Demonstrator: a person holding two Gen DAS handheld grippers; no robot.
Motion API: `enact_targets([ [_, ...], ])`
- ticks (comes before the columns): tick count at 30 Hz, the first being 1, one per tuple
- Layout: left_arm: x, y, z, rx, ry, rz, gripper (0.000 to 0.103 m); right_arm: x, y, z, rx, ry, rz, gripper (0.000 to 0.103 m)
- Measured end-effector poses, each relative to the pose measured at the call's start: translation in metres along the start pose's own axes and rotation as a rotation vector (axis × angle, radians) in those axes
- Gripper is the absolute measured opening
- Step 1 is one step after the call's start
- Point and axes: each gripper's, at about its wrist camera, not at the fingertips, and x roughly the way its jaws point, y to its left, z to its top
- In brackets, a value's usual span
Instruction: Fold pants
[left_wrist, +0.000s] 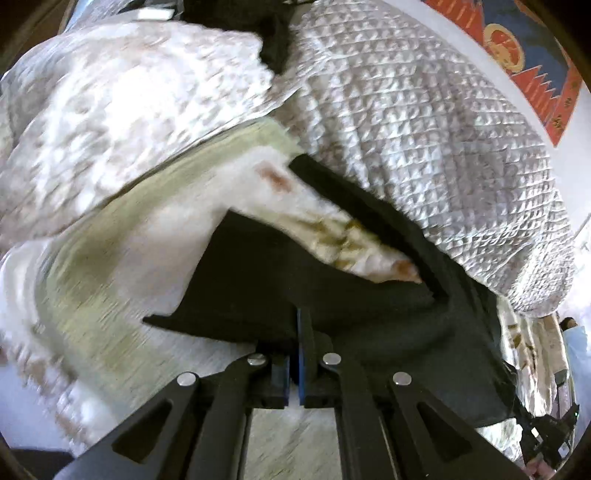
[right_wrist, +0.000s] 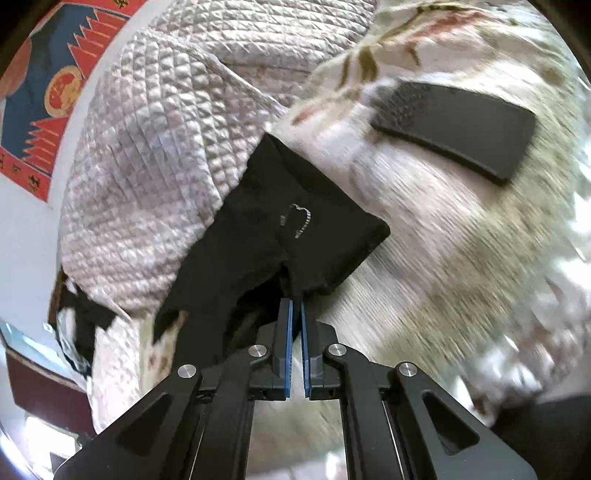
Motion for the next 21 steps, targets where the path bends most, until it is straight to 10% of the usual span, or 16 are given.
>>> enact_targets([
  [7,0.021,0.013,-0.022,0.004,0.093,0.022,0.006,0.023,-0.01,-0.016,-0.015,0.072,-0.113,0.006],
  [12,0.013,0.028,-0.018,-0.058,0.046,0.023,0.029,0.011,-0.011,-0.014,-0.018,-0.011,-0.113,0.049],
  [19,0.022,0.031,-0.006,-0.086,-0.02,0.091,0.029,0.027,-0.017,-0.001,-0.005,-0.05,-0.151,0.049],
  [21,0.024,0.028,-0.002,-0.065,-0.035,0.143,0.007,0.029,-0.017,0.004,0.004,-0.075,-0.153,0.02],
])
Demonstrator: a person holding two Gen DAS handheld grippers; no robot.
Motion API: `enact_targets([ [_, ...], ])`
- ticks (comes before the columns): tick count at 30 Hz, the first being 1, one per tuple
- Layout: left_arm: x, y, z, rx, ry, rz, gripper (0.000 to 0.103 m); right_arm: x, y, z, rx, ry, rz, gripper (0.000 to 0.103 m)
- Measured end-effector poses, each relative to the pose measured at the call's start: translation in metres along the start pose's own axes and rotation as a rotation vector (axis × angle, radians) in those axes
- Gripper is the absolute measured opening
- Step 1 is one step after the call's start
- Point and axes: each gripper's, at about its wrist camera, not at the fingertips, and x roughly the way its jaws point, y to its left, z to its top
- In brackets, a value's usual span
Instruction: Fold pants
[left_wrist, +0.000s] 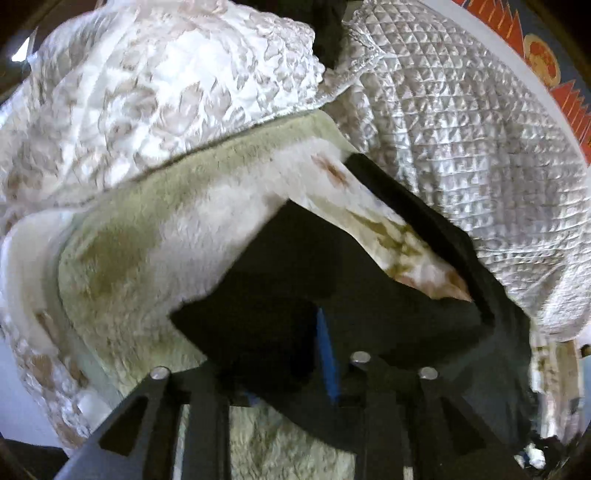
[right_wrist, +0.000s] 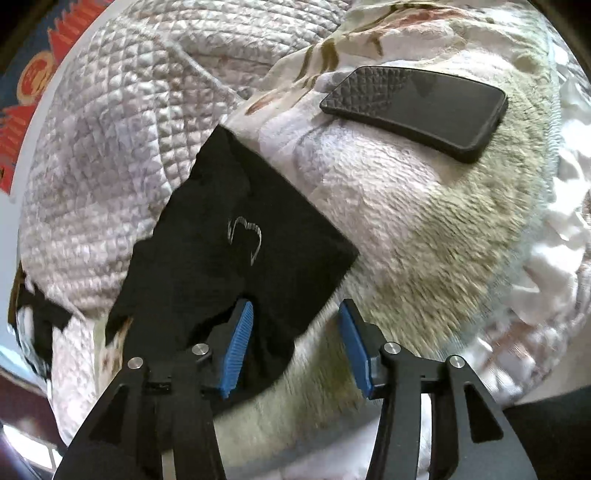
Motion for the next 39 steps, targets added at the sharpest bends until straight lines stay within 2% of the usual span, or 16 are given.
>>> enact_targets([
  [2,-0.003,-0.003,0.005,0.018,-0.016,0.025,0.004,-0.006,0.003,0.004,0.0,-0.015,0.031,0.012],
  [6,-0.044,-0.01,0.012,0.06,-0.132,0.061,0.004,-0.038,0.012,0.008,-0.034,-0.05,0.081,0.011],
  [8,-0.056,-0.009,0.012,0.086,-0.155,0.087,0.004,-0.045,0.011,0.005,-0.059,-0.052,0.05,0.011],
  [10,-0.046,-0.002,0.008,0.107,-0.112,0.118,0.004,-0.039,0.0,0.003,-0.041,-0.025,-0.002,0.011],
  [13,-0.017,0.013,-0.008,0.091,0.044,0.156,0.004,-0.019,-0.018,-0.007,0.014,0.059,-0.065,0.012],
  [16,-0.025,0.012,-0.009,0.11,0.02,0.169,0.009,-0.025,-0.009,-0.006,-0.041,0.04,-0.118,0.024],
  [17,-0.029,0.014,-0.005,0.098,0.01,0.164,0.013,-0.03,-0.007,-0.005,-0.048,0.016,-0.144,0.032],
  [18,-0.034,0.016,0.0,0.09,-0.003,0.173,0.026,-0.041,-0.005,-0.002,-0.058,-0.031,-0.183,0.036],
  [21,-0.049,0.015,0.013,0.095,-0.087,0.2,0.059,-0.065,0.002,0.007,-0.091,-0.155,-0.222,0.039],
  [23,-0.048,0.006,0.022,0.124,-0.099,0.169,0.066,-0.067,0.014,0.009,-0.149,-0.174,-0.196,0.039],
  [28,-0.001,-0.021,0.043,0.225,-0.006,0.147,0.07,-0.035,0.072,-0.001,-0.382,-0.056,-0.061,0.039],
  [31,0.031,-0.024,0.044,0.244,0.086,0.199,0.07,-0.009,0.105,-0.016,-0.51,0.019,0.0,0.039],
  [33,0.037,-0.027,0.041,0.284,0.07,0.238,0.068,0.008,0.123,-0.024,-0.569,0.054,0.025,0.039],
  [34,0.037,-0.03,0.04,0.31,0.052,0.251,0.061,0.016,0.131,-0.028,-0.594,0.065,0.036,0.039],
  [36,0.038,-0.037,0.04,0.345,0.026,0.266,0.008,0.026,0.135,-0.034,-0.614,0.08,0.048,0.039],
  [39,0.031,-0.041,0.046,0.328,-0.051,0.263,0.007,0.035,0.137,-0.04,-0.616,0.102,0.066,0.039],
])
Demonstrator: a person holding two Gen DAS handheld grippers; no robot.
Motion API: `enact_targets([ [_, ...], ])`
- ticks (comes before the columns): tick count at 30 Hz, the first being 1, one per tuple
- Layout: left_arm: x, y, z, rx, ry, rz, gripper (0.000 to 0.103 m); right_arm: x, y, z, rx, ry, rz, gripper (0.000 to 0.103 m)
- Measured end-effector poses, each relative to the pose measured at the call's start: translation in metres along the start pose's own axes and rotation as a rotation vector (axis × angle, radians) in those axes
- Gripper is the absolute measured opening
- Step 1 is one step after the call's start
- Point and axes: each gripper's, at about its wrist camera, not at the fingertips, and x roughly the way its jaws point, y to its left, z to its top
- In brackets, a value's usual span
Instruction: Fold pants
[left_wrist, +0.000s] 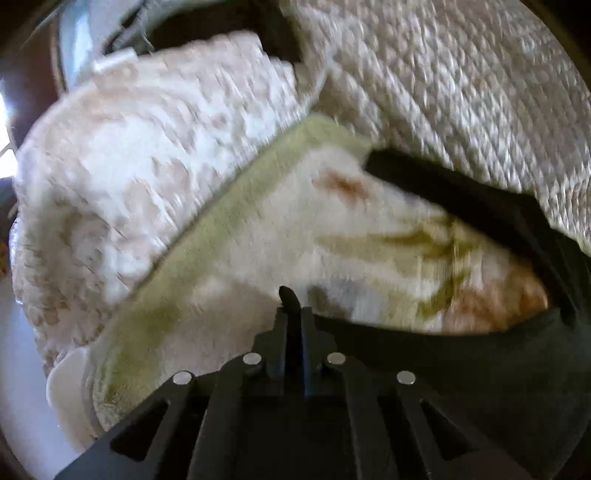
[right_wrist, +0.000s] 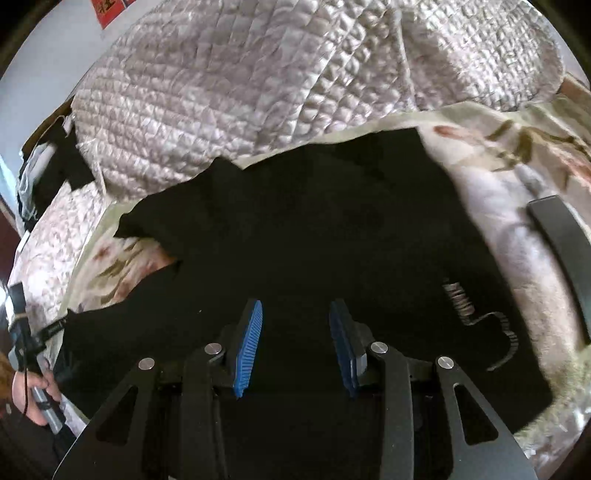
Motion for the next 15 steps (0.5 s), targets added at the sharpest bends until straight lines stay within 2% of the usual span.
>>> enact_targets([
  [2,-0.01,-0.001,0.004,0.008,-0.069,0.035,0.007,0.003,0.002,-0.002,-0.016,-0.002,-0.007,0.039],
  [3,-0.008,-0.001,0.006,0.018,-0.07,0.036,0.008,0.003,0.002,-0.002,-0.021,-0.005,-0.016,0.039],
  [7,0.021,0.003,0.003,-0.007,0.035,0.071,0.012,0.008,-0.002,-0.003,0.001,0.009,-0.026,0.039],
  [10,0.01,0.01,0.006,-0.05,-0.006,0.075,0.016,0.004,-0.005,-0.002,0.006,-0.002,-0.025,0.039],
  [12,-0.006,0.018,0.005,-0.089,-0.063,0.082,0.029,0.0,-0.006,-0.002,0.0,-0.02,-0.033,0.039],
  [15,-0.027,0.021,0.002,-0.123,-0.116,0.006,0.035,-0.004,-0.008,-0.004,-0.003,-0.049,-0.04,0.039],
])
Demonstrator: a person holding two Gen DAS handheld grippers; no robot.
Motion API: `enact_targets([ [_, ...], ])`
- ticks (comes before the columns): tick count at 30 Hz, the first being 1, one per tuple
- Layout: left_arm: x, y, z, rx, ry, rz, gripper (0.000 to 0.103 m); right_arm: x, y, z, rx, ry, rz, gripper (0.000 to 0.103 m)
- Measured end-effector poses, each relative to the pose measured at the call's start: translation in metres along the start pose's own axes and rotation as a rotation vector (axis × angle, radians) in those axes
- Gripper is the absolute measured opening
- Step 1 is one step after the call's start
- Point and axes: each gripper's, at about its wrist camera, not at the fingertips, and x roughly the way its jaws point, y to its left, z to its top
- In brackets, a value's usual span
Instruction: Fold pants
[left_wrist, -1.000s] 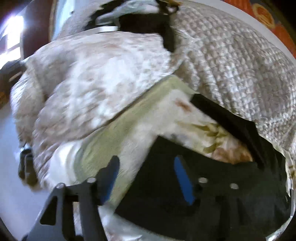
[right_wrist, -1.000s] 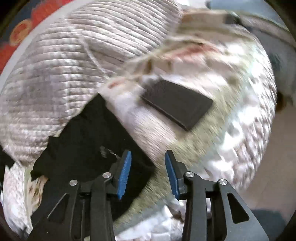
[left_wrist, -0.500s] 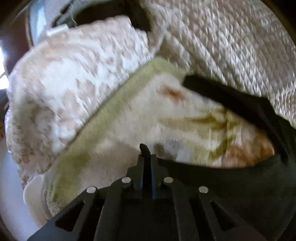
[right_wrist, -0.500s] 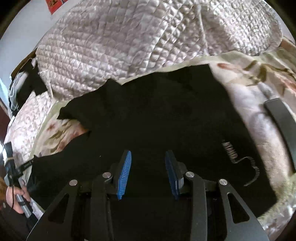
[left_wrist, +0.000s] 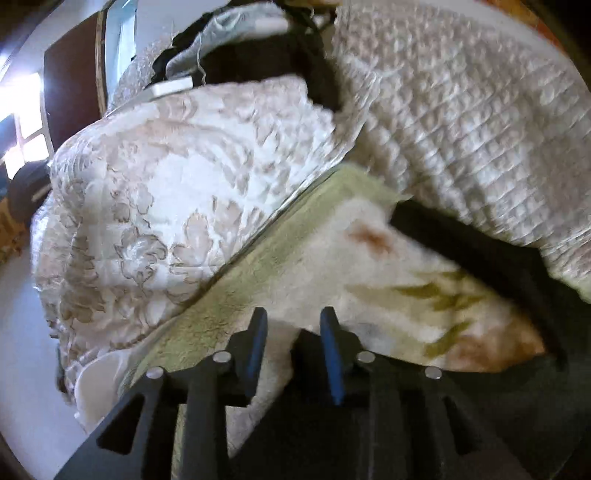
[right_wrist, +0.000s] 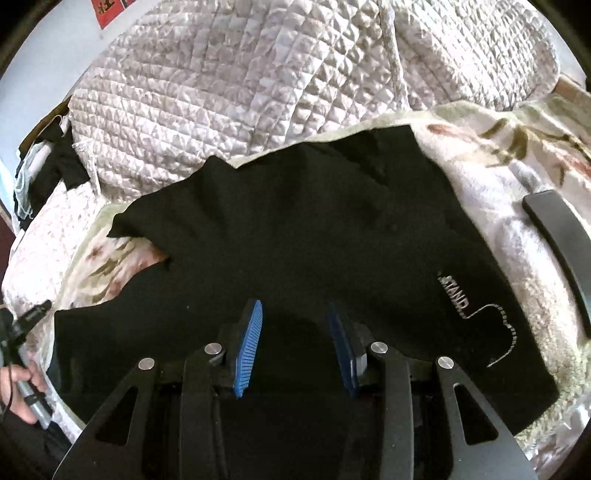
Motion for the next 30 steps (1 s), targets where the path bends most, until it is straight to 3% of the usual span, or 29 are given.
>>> enact_targets([
  [5,-0.018,-0.025,-0.024,0.069,0.055,-0.197,0.039,0.0,-0.005,-0.004,0.005,-0.004,-0.041,0.039],
  [7,-0.014,-0.035,-0.038,0.104,0.103,-0.209,0.039,0.003,-0.01,-0.007,0.018,0.006,-0.072,0.039],
  [10,0.003,-0.048,-0.055,0.165,0.189,-0.183,0.04,0.02,-0.023,-0.011,0.054,0.099,-0.108,0.039],
  [12,0.0,-0.054,-0.054,0.19,0.171,-0.164,0.042,0.015,-0.023,-0.009,0.063,0.077,-0.095,0.04],
  [15,-0.005,-0.056,-0.053,0.163,0.183,-0.193,0.046,0.006,-0.017,-0.008,0.04,0.052,-0.066,0.05],
  [25,-0.034,-0.095,-0.066,0.25,0.221,-0.354,0.055,-0.011,0.015,-0.006,-0.089,0.079,0.04,0.05],
  [30,-0.03,-0.114,-0.054,0.277,0.264,-0.417,0.056,-0.007,0.021,0.011,-0.138,0.112,0.087,0.051],
])
